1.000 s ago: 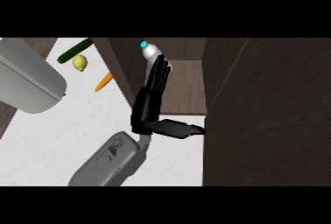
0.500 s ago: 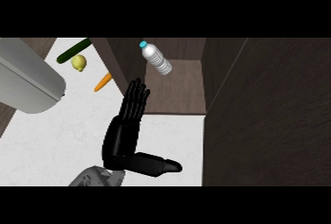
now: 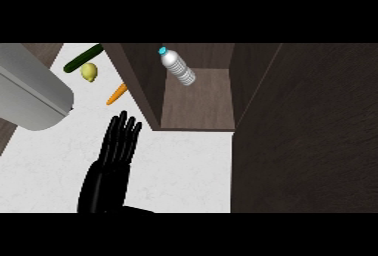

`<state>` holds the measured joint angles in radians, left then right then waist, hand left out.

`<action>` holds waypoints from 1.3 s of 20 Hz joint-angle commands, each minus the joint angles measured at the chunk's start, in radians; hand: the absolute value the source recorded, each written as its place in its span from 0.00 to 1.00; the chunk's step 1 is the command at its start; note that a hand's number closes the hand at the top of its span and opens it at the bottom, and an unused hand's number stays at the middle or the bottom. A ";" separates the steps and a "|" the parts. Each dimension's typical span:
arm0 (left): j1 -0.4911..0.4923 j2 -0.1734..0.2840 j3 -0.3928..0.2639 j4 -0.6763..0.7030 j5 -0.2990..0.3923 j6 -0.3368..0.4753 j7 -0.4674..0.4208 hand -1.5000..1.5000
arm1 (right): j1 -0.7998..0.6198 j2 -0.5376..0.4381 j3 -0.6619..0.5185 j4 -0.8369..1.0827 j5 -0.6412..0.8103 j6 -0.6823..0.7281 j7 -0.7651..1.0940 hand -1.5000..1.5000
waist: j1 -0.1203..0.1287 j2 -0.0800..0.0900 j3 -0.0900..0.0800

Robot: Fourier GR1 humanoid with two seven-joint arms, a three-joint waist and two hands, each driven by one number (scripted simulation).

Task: Pick up the bottled water, place it into the cabinet and close the cabinet

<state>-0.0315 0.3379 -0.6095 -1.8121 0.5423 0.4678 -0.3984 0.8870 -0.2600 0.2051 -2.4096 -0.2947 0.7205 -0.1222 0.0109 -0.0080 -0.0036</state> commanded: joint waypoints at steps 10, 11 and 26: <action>0.187 0.111 0.112 -0.132 0.061 -0.064 -0.065 0.00 | -0.116 0.068 0.372 -0.214 0.356 -0.116 0.207 1.00 | -0.006 -0.007 -0.004; 0.181 0.118 0.128 -0.109 0.081 -0.094 -0.064 0.00 | -0.152 0.081 0.406 -0.238 0.362 -0.129 0.234 1.00 | -0.002 0.000 -0.004; 0.339 0.213 0.212 -0.153 0.142 -0.223 -0.125 0.00 | -0.541 0.254 0.628 -0.096 0.531 -0.273 0.507 1.00 | 0.029 -0.007 -0.009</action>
<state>0.2656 0.5271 -0.4237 -1.9696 0.6635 0.2869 -0.5013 0.4471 -0.1032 0.6545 -2.4696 0.0727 0.5247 0.3168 0.0365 -0.0142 -0.0098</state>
